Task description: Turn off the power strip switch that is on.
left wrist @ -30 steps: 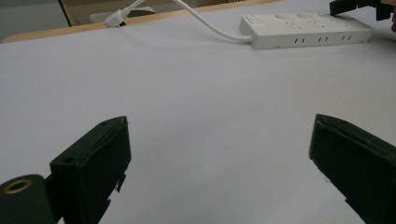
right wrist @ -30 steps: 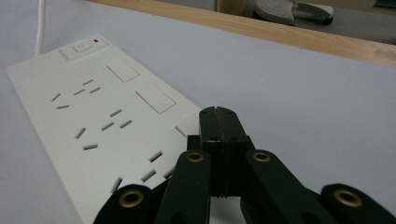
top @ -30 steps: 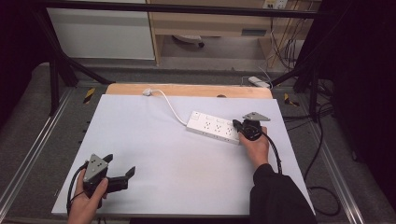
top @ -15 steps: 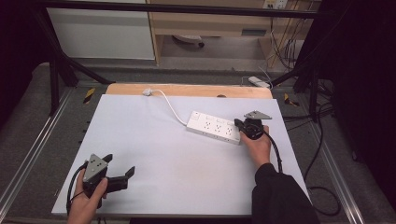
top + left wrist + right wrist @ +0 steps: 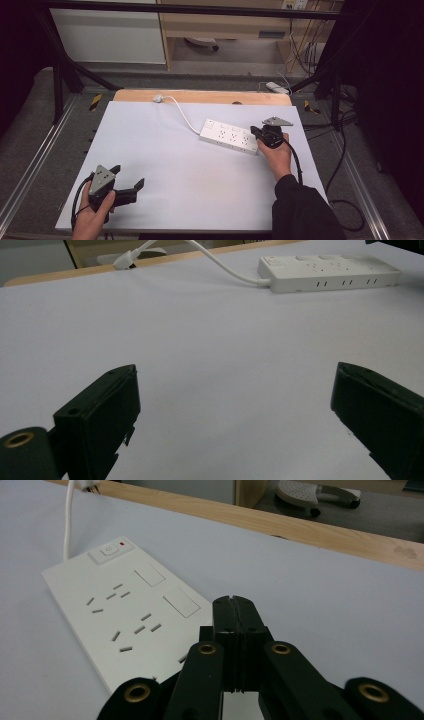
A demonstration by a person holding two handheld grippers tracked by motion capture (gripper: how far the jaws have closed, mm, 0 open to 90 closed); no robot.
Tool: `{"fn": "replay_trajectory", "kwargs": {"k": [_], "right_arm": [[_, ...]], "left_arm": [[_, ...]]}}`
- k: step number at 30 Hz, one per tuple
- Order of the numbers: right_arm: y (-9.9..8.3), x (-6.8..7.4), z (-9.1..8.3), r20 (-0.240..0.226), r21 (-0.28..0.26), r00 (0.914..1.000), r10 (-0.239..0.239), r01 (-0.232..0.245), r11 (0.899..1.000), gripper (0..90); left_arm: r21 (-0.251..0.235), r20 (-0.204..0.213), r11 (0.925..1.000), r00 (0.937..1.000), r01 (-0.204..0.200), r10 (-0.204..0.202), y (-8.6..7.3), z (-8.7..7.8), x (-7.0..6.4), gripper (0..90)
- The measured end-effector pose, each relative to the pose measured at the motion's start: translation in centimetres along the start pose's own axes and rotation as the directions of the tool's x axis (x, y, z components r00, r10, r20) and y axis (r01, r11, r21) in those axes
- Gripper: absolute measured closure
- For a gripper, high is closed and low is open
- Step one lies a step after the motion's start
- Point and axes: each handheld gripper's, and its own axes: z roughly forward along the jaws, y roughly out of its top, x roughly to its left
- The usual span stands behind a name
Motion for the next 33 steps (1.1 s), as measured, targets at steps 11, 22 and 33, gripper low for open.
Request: {"fn": "replay_trajectory", "kwargs": {"k": [11, 22, 33], "right_arm": [[1.5, 0.6, -1.1, -0.024, -0.025, 0.9997, -0.002, 0.001, 1.000, 85.3], [2.9, 1.6, -2.4, -0.062, -0.008, 0.9972, 0.040, -0.041, 0.999, 50.3], [4.6, 2.7, -3.9, -0.065, 0.009, 0.9956, 0.068, -0.067, 0.998, 14.6]], "left_arm": [[-0.002, 0.002, 1.0000, 1.0000, 0.005, -0.005, 0.0, 0.0, 0.0, 5.8], [0.001, 0.000, 1.0000, 1.0000, 0.003, -0.003, 0.0, 0.0, 0.0, 5.8], [0.002, -0.001, 1.0000, 1.0000, 0.004, -0.004, 0.0, 0.0, 0.0, 5.8]]}}
